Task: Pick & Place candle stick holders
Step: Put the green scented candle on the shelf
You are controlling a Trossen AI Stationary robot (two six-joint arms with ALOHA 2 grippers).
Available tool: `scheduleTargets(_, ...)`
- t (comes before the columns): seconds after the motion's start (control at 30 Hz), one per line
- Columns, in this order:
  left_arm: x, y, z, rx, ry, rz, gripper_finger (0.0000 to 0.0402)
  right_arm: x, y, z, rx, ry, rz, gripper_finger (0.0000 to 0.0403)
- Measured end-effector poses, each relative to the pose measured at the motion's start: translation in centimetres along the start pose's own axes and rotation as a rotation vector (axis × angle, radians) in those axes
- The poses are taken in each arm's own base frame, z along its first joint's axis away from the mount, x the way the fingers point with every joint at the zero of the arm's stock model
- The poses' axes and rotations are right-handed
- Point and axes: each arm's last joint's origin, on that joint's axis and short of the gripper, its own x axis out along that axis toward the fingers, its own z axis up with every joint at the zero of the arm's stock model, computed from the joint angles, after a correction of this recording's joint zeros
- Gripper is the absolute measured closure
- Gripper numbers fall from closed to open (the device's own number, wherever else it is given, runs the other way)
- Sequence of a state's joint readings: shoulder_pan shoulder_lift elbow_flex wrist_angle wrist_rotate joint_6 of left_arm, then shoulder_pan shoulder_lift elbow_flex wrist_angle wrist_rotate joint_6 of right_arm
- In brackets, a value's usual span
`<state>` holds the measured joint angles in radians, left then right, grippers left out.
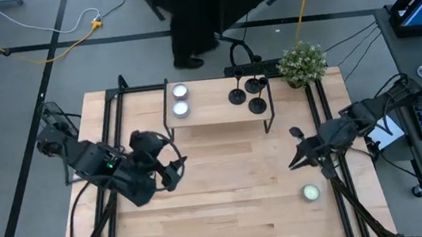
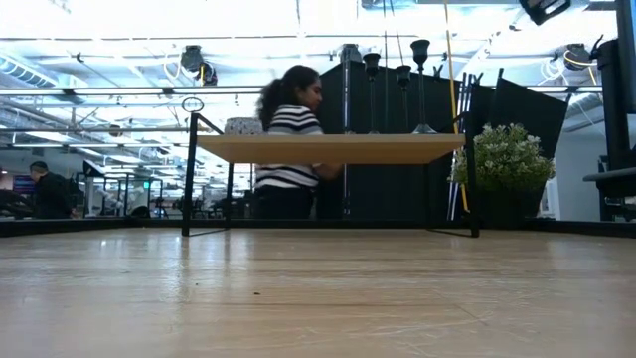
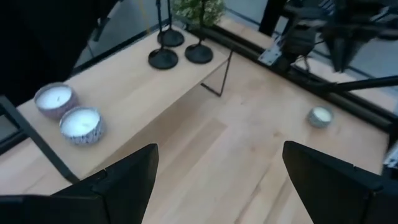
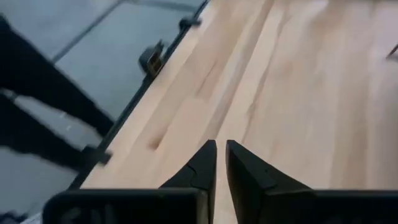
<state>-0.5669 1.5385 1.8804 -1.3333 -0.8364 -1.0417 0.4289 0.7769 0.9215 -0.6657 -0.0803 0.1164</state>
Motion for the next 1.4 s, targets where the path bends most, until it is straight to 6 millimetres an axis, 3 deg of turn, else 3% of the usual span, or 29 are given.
scheduleTargets(0.3,1.2,1.3,-3.6,-0.029,-0.024,-0.009,0.0050,0.8,2.2,0.5,0.153,0.271,0.044,0.0329)
scheduleTargets(0.77,1.4,7.0,-9.1,-0.003,-0.127,-0.146,0.0050,3.4,5.0,-0.8,0.566,0.604,0.010,0.0248)
scheduleTargets(1.0,1.4,10.5,-10.8,0.000,-0.151,-0.182,0.0050,4.2,5.3,-0.9,0.803,0.674,-0.040,0.0224)
scheduleTargets(1.2,1.0,12.8,-11.6,0.016,-0.171,-0.229,0.0050,4.1,5.2,-1.1,1.000,0.696,-0.132,0.0227)
scheduleTargets(1.4,0.6,14.7,-12.0,0.024,-0.193,-0.263,0.0050,4.4,5.3,-0.7,1.030,0.642,-0.114,0.0233)
